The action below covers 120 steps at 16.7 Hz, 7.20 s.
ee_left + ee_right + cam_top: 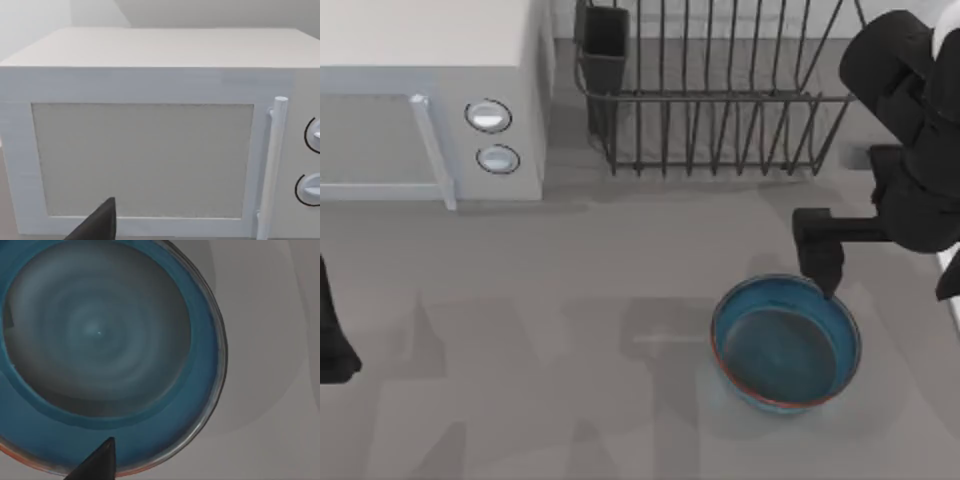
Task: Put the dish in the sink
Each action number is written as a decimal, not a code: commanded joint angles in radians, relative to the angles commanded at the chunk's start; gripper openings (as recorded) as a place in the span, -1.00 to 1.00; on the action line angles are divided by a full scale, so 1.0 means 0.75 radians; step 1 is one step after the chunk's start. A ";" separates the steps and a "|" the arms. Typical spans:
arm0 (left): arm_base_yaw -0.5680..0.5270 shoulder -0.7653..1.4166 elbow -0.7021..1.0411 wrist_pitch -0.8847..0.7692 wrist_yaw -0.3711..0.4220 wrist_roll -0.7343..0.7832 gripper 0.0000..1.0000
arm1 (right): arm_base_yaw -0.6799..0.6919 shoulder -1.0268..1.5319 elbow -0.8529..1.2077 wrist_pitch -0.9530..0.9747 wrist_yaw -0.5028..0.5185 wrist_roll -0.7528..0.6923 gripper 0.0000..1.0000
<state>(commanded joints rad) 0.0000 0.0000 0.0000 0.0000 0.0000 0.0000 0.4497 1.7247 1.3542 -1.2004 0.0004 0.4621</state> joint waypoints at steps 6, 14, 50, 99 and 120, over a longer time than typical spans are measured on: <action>0.000 0.000 0.000 0.000 0.000 0.000 1.00 | -0.003 0.026 -0.079 0.100 0.000 -0.003 1.00; 0.000 0.000 0.000 0.000 0.000 0.000 1.00 | 0.004 0.162 -0.355 0.517 0.001 0.007 1.00; 0.000 0.000 0.000 0.000 0.000 0.000 1.00 | 0.001 0.061 0.076 -0.058 0.001 0.004 -1.00; 0.000 0.000 0.000 0.000 0.000 0.000 1.00 | -1.299 -0.152 -1.024 2.959 -0.673 -0.591 -1.00; 0.000 0.000 0.000 0.000 0.000 0.000 1.00 | -1.304 0.656 -1.153 3.913 -0.657 -0.597 -0.40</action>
<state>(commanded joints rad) 0.0000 0.0000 0.0000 0.0000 0.0000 0.0000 -0.5280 2.2164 0.4893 1.7342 -0.4924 0.0146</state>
